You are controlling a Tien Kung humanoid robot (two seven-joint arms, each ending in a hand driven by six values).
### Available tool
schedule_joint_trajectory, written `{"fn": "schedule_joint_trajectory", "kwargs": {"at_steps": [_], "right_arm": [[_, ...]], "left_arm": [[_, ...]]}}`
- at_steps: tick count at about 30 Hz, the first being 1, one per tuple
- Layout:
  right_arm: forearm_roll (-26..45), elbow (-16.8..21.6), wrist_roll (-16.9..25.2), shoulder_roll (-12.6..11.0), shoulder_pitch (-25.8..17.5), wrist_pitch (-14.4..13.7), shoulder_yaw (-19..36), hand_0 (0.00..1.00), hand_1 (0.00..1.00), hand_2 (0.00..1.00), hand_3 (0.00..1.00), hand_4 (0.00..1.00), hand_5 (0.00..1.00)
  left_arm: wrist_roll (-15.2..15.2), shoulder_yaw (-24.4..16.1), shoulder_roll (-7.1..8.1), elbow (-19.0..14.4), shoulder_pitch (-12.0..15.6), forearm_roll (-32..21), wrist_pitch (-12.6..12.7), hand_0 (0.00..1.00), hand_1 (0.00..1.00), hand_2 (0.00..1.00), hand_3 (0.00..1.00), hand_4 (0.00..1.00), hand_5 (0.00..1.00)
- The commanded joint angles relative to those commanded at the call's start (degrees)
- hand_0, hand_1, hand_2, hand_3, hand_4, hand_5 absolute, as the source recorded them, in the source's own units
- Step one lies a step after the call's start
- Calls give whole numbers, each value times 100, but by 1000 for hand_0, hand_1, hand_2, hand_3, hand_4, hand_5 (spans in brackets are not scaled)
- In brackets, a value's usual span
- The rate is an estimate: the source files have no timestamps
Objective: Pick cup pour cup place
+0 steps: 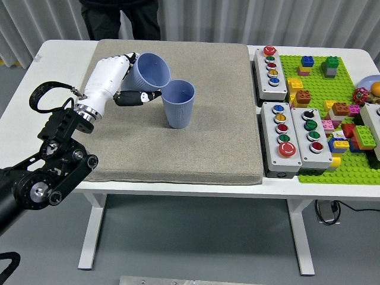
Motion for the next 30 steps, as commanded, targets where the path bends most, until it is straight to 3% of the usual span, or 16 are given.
{"fn": "schedule_joint_trajectory", "kwargs": {"at_steps": [19, 30], "right_arm": [[99, -9, 30, -31, 47, -6, -46, 673, 614, 560, 557, 2, 221], [121, -15, 39, -45, 64, -8, -56, 674, 614, 561, 556, 2, 219]], "left_arm": [[377, 556, 427, -66, -703, 1186, -274, 442, 437, 508, 535, 810, 253], [455, 871, 650, -110, -950, 1400, -351, 439, 437, 506, 534, 815, 266]]}}
